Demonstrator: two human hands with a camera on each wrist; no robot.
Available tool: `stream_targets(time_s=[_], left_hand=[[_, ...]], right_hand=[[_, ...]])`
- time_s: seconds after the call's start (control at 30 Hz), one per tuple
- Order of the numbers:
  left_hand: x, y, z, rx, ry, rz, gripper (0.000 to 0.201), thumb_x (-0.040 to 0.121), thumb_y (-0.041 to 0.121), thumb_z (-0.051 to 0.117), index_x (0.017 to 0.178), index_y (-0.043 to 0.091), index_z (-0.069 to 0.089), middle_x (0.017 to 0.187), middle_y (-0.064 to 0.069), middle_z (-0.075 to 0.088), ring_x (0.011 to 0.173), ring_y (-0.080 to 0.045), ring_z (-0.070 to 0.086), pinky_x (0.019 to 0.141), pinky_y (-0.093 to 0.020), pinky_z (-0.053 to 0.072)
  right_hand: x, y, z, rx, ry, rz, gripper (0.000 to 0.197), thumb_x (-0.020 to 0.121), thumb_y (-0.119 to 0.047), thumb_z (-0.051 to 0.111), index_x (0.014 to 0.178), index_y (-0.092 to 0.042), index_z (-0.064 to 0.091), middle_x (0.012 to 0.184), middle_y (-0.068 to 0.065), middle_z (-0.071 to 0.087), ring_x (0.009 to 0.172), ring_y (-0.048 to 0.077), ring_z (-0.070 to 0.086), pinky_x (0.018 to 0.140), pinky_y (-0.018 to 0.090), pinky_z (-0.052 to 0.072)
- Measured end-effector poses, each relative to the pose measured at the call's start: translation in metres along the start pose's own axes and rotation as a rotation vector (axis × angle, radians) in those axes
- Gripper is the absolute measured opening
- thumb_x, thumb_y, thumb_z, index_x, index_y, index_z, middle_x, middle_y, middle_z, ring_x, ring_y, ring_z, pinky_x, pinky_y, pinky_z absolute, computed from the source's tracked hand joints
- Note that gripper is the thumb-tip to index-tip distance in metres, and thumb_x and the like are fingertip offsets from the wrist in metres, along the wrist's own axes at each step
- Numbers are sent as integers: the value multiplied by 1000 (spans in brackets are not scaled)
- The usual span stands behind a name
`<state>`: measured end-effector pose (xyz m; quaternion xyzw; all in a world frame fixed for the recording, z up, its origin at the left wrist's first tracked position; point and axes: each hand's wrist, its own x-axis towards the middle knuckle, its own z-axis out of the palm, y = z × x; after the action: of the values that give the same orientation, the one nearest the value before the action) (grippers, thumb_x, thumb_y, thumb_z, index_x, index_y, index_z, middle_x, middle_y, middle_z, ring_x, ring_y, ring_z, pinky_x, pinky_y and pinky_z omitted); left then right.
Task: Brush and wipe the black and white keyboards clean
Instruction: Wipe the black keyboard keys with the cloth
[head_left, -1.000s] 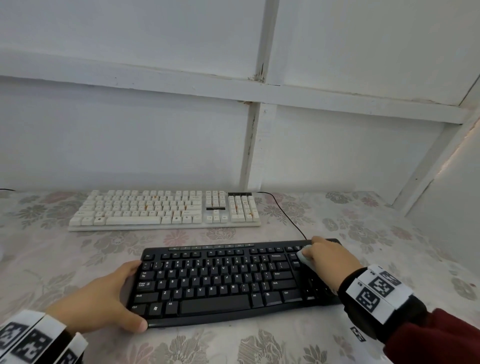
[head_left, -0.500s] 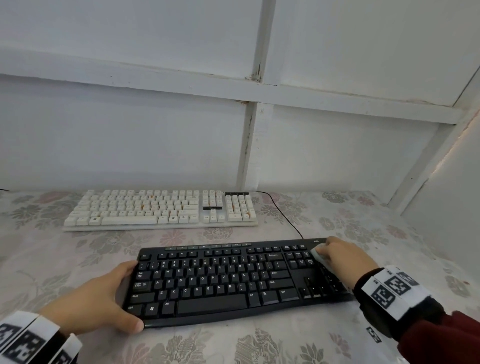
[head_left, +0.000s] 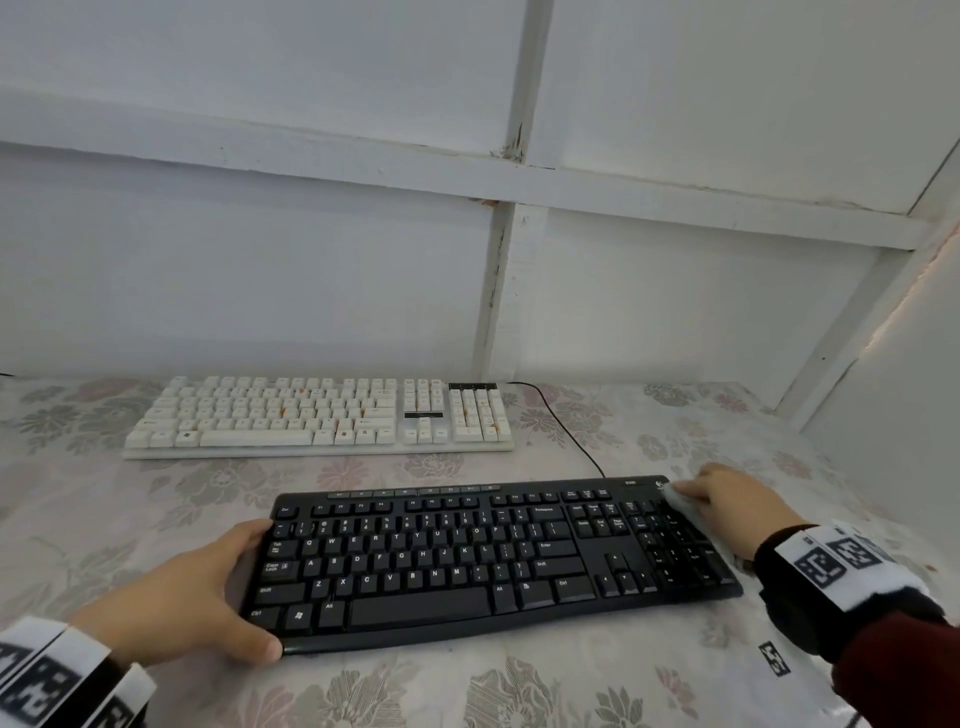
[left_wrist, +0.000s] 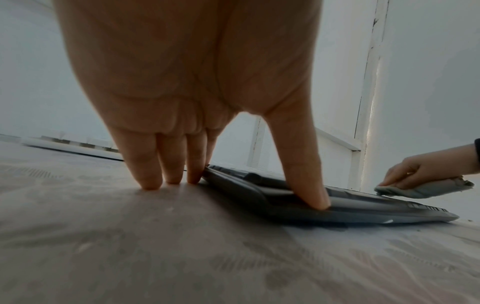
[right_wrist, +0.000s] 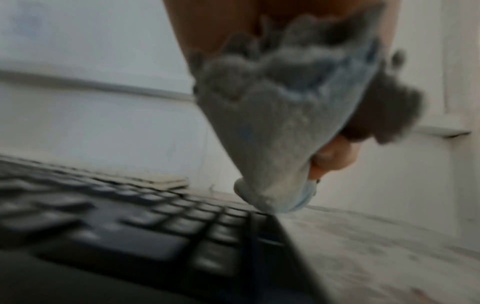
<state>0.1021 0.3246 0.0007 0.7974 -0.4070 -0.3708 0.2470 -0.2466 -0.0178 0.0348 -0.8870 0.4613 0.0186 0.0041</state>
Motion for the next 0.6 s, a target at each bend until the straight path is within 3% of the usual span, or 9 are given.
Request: stream_targets(time_s=[0.07,0.17,0.23,0.33,0.4,0.5,0.57,0.6], left_hand=[[0,0,0,-11,0,-9,158,2,68,81,144,29,21,132,16,45,125,-10,42,105,-28,31],[-1,1,0,-11,-9,-20,157,3,68,81,143,30,22,133,15,45,125,-11,43,107,-30,31],[-2,3,0,-13,-17,-21,158,2,68,80,144,30,20,133,16,44,125,-10,42,107,-29,32],[-4,6,0,-17,-22,-23,162,1,69,78,146,28,18,133,17,41,126,-8,40,104,-25,31],[-5,8,0,-13,-24,-31,163,2,70,78,146,26,16,137,15,40,127,-9,39,107,-27,30],[-7,11,0,10,-26,-51,163,3,71,77,146,28,15,136,15,40,127,-10,40,109,-30,31],[-8,15,-1,43,-32,-58,159,5,70,79,145,29,16,131,17,42,124,-9,43,107,-28,33],[-8,16,-1,61,-32,-63,155,10,65,83,145,29,16,131,17,42,123,-9,43,105,-27,33]], right_hand=[[-4,-21,2,18,-23,-137,20,94,-19,45,94,-7,60,90,6,53,66,11,39,61,26,36],[-9,-40,12,-13,6,-194,9,88,-13,48,81,-12,54,83,-4,41,67,15,43,62,30,36],[-9,-40,18,-60,9,-156,19,85,-8,48,69,-17,44,83,-3,41,64,16,46,59,28,36],[-4,-31,18,-96,4,-77,38,84,-4,51,57,-20,30,74,-6,33,52,12,38,51,23,29],[0,-21,17,-129,-11,-8,38,89,-6,49,56,-20,37,72,-7,30,52,13,41,51,22,33],[4,-7,9,-166,-68,103,35,99,-22,40,70,-20,59,77,-3,39,69,21,57,66,24,41],[5,-4,-1,-59,-117,137,41,100,-31,40,76,-6,62,79,4,51,67,18,54,62,20,38],[5,-8,-8,-4,-115,133,43,100,-31,40,87,2,65,77,6,57,63,16,50,56,17,36]])
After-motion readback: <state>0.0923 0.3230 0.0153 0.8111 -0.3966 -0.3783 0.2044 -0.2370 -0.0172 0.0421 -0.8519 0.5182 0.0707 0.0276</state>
